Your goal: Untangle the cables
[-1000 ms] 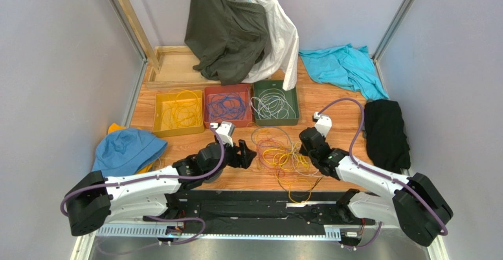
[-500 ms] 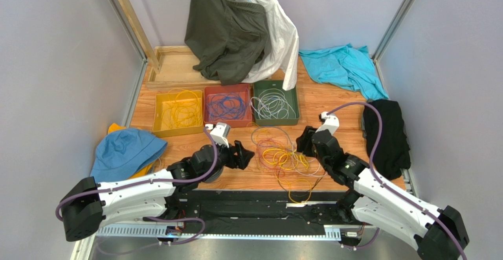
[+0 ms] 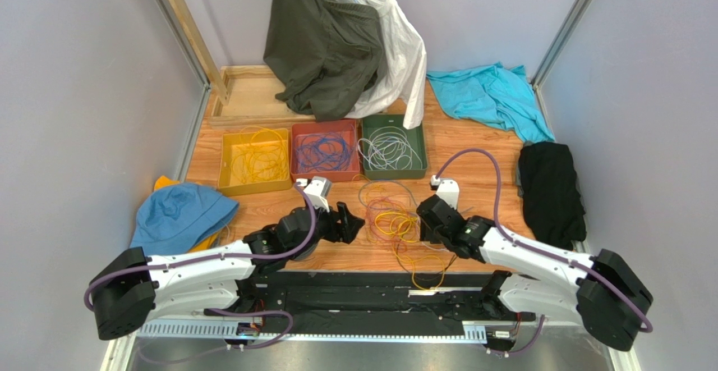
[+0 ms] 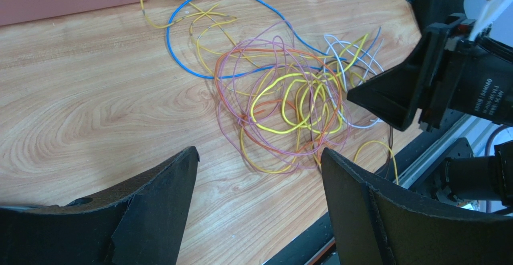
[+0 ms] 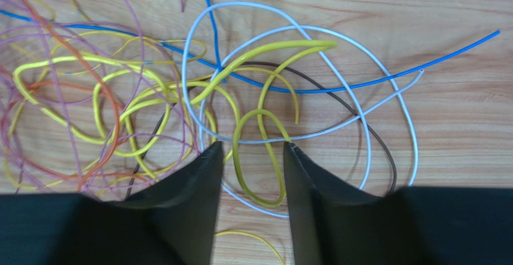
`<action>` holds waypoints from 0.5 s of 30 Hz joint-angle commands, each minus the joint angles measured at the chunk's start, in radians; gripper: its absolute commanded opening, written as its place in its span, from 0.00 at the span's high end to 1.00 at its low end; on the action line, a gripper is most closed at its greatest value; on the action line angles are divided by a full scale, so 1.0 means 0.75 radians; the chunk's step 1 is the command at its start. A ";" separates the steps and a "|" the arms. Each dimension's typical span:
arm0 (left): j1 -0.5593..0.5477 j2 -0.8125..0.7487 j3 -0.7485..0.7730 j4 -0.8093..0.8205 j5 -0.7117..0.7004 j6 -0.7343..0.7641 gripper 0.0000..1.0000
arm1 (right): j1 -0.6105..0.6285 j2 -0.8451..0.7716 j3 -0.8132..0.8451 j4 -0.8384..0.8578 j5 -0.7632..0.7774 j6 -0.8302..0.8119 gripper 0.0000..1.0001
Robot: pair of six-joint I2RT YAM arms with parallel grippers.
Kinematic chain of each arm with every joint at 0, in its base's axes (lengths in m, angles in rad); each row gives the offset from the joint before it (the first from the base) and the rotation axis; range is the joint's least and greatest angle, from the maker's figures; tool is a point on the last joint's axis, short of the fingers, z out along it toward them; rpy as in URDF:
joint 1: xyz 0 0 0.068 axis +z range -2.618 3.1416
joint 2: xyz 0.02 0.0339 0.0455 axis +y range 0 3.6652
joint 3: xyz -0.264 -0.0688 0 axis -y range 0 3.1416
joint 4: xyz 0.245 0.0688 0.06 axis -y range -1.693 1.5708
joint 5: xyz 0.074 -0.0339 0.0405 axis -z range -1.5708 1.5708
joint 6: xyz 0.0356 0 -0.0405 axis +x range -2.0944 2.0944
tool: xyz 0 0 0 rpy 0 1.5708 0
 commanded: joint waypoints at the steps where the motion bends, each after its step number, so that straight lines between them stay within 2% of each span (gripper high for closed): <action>1: -0.002 -0.031 -0.025 0.049 0.004 -0.017 0.16 | 0.005 0.090 0.117 -0.028 0.119 0.036 0.81; 2: -0.002 -0.051 -0.025 0.041 0.002 -0.017 0.16 | 0.015 0.058 0.120 -0.039 0.125 0.042 0.91; 4: -0.002 -0.074 -0.035 0.026 -0.004 -0.017 0.16 | 0.044 -0.024 0.128 -0.051 0.174 0.044 1.00; 8: -0.002 -0.143 -0.052 0.002 -0.031 -0.011 0.16 | 0.152 -0.279 0.232 -0.147 0.241 0.030 1.00; 10: -0.002 -0.166 -0.048 -0.009 -0.037 -0.001 0.16 | 0.211 -0.337 0.301 -0.200 0.233 -0.005 1.00; 15: -0.002 -0.313 -0.068 0.014 -0.035 0.061 0.15 | 0.314 -0.423 0.653 -0.217 0.111 -0.164 1.00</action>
